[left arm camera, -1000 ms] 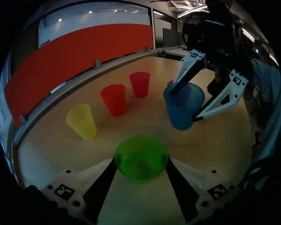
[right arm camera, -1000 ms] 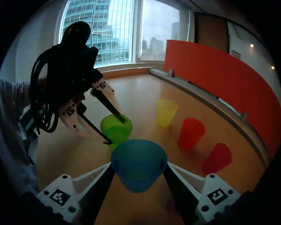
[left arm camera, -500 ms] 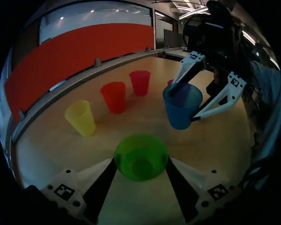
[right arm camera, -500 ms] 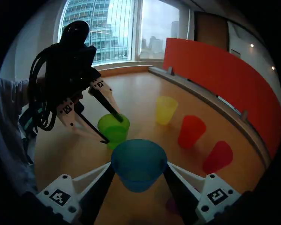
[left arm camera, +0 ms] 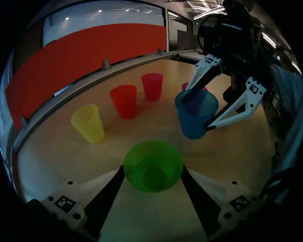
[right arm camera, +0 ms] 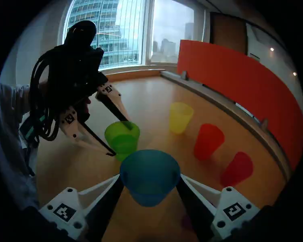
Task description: Pour water
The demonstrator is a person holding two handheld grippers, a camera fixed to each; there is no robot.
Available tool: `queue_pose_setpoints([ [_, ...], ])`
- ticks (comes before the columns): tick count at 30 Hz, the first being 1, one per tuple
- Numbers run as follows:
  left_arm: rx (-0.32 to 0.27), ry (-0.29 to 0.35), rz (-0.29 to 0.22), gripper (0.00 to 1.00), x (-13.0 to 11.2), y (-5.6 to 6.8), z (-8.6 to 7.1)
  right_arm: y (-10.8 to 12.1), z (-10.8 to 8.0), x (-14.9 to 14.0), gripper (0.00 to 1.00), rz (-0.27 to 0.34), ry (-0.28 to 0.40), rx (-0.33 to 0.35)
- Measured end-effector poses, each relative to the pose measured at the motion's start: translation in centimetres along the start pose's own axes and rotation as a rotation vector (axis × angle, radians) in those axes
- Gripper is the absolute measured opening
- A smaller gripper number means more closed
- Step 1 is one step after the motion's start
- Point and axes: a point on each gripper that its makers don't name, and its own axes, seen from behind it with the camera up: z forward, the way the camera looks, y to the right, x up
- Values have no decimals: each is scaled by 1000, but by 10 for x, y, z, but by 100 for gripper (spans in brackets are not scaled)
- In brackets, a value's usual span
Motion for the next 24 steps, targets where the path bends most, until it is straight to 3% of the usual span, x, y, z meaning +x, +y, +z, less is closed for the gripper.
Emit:
queue_pose_setpoints([
  [14,12,-32,-13,100,-19,-3,-14,-4,15,-14,91,10,-10,3],
  [24,32,-6,-19,100,-19,-3,-29,-2,18,-25,91,-3,-18,-13],
])
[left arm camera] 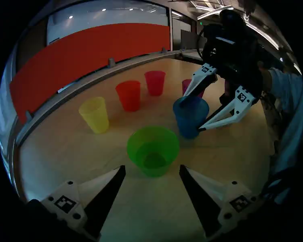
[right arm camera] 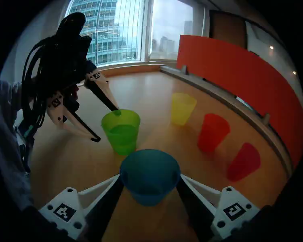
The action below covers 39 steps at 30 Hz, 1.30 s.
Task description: Pour water
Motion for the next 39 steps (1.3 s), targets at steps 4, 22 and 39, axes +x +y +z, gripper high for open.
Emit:
queue_pose_setpoints([
  [4,4,1,0,100,0,0,-4,0,-1,-3,91,-8,2,-7],
  [22,2,1,9,100,2,6,-7,4,-9,-10,100,-33,-6,-42],
  [39,38,21,8,100,10,3,-24,6,-41,7,100,-54,33,-75],
])
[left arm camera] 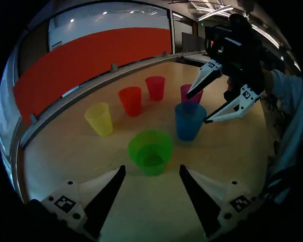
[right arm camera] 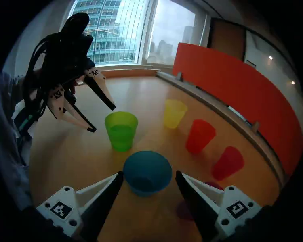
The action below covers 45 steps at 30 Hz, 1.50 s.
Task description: Pour water
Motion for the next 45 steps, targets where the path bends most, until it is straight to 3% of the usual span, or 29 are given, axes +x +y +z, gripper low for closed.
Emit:
queue_pose_setpoints([
  [11,29,30,-22,100,9,-4,-13,1,-26,9,100,41,45,-12],
  [20,76,65,-64,100,10,-15,-29,14,-56,5,100,85,85,-63],
  [29,151,146,-121,99,21,-29,-45,30,-81,2,100,137,141,-138],
  [38,279,249,-136,100,37,-44,-60,56,-108,0,100,186,216,-279],
  [45,407,379,-159,99,59,-57,-82,87,-133,3,100,236,305,-452],
])
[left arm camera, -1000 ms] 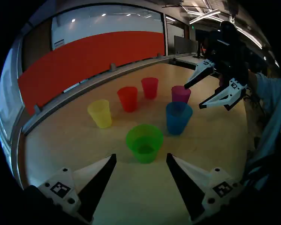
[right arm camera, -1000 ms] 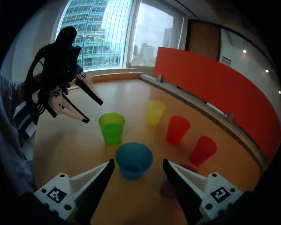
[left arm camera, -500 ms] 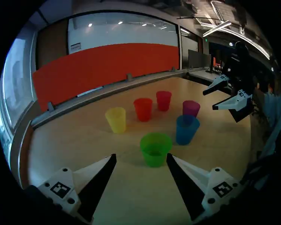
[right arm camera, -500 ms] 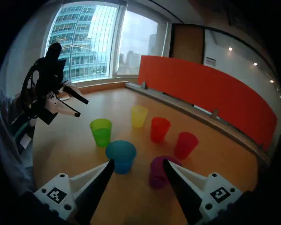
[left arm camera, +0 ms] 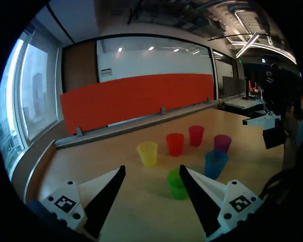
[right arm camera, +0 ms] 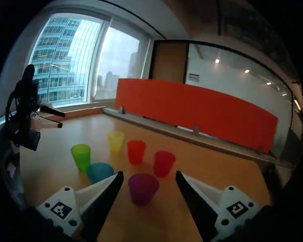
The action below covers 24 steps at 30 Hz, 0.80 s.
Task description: Pour water
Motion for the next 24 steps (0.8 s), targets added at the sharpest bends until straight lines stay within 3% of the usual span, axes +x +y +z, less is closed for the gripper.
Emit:
queue_pose_setpoints([
  [6,102,93,-23,100,19,-11,-7,28,-10,11,100,40,89,-130],
  [15,239,184,-85,99,25,-26,-16,62,-27,17,100,115,201,-297],
  [24,320,238,-138,100,23,-42,-21,83,-40,17,100,164,264,-411],
])
